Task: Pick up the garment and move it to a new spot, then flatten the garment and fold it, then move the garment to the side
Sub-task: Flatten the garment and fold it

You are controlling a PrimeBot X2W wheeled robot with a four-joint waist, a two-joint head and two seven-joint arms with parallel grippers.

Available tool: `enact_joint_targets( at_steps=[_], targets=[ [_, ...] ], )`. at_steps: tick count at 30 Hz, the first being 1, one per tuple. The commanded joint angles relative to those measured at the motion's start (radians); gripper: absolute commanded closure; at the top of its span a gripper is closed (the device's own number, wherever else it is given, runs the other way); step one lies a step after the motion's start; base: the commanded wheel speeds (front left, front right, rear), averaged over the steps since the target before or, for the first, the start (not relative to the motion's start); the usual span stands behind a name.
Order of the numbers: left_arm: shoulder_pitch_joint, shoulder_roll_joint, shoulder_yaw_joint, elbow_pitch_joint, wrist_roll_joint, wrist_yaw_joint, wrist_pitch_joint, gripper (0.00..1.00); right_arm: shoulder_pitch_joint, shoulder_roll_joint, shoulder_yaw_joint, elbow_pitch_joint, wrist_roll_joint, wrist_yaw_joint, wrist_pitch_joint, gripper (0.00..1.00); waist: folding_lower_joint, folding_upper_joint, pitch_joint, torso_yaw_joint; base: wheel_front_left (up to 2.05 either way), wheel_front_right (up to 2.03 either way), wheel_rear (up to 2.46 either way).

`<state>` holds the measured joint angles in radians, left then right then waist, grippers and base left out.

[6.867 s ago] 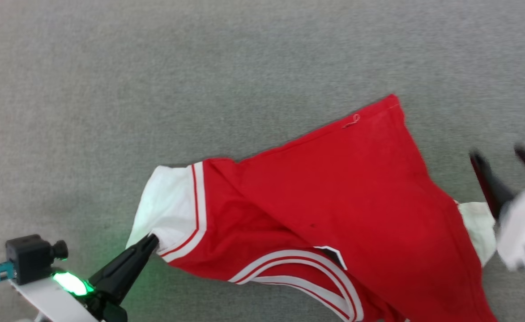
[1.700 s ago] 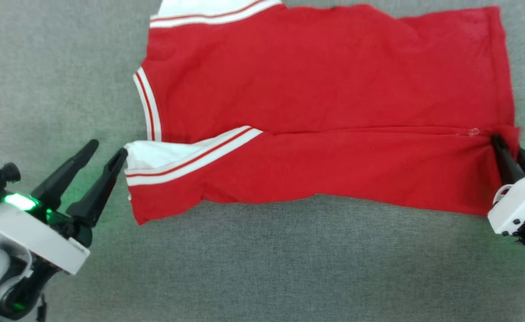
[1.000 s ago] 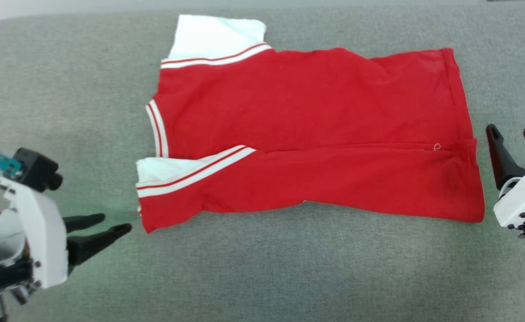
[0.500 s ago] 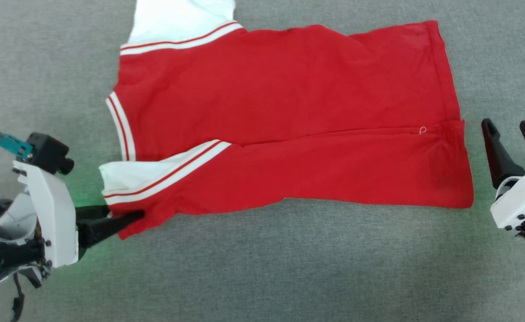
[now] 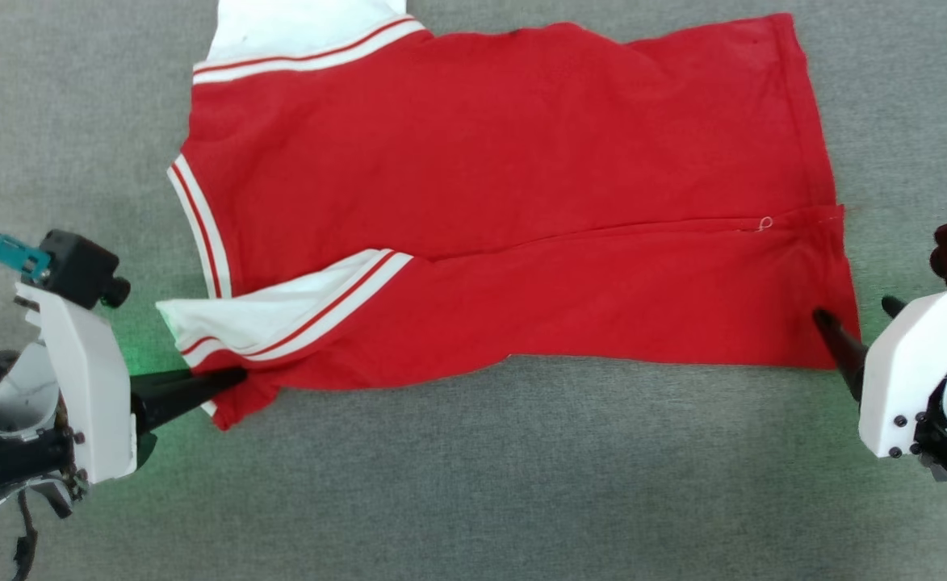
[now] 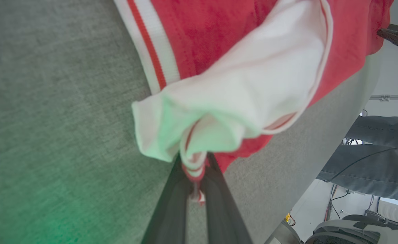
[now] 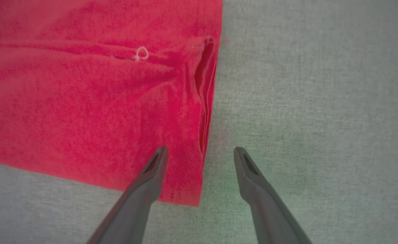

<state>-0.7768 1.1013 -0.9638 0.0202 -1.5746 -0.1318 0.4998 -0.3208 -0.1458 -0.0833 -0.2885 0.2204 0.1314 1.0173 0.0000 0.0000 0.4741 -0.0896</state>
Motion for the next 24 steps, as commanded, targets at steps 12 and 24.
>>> enact_joint_targets(
  at_steps=[12,24],
  targets=[
    [0.002,-0.020,0.011,-0.025,0.005,0.003,-0.035,1.00,-0.018,0.051,0.018,0.066,-0.065,-0.001,0.097,1.00,0.0000,0.0000,0.039,0.043,0.00,0.00,0.00],
    [0.172,0.134,0.028,-0.214,-0.025,0.002,-0.156,1.00,0.096,-0.019,-0.045,-0.019,0.033,-0.001,0.093,1.00,0.0000,0.0000,-0.018,0.044,0.00,0.00,0.00]
  ],
)
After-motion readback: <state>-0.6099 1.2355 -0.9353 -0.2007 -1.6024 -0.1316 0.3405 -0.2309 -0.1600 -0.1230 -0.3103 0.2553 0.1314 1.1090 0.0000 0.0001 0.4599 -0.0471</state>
